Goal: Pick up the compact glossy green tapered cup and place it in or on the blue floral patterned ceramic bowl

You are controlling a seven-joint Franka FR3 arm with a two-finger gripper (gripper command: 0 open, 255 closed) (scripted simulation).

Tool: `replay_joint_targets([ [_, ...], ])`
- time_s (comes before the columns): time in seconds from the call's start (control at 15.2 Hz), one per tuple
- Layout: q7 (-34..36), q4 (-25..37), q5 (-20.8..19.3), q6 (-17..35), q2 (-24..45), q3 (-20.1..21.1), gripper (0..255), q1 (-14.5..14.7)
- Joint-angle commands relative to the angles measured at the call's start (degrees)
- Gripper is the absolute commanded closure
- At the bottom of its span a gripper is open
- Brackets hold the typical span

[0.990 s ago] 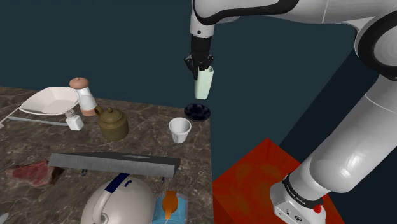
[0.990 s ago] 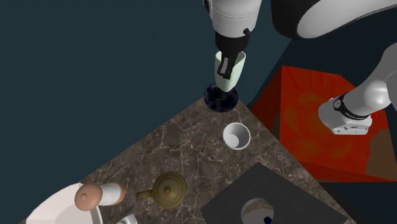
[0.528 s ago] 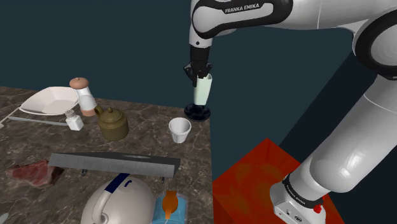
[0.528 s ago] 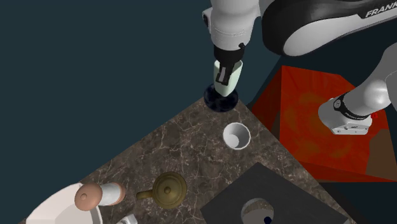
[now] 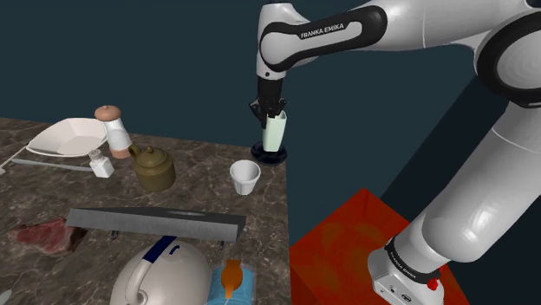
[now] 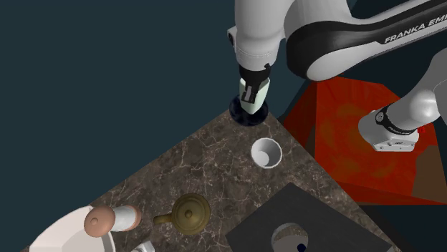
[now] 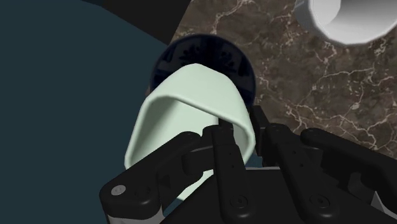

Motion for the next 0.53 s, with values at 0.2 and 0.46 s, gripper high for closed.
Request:
replay_joint_targets([
  [0.2,0.1,-1.8,-0.2,2.7,0.9,0.0,255,0.1],
  [0.46,0.1,-1.8,-0.2,2.7,0.9,0.0,255,0.1],
])
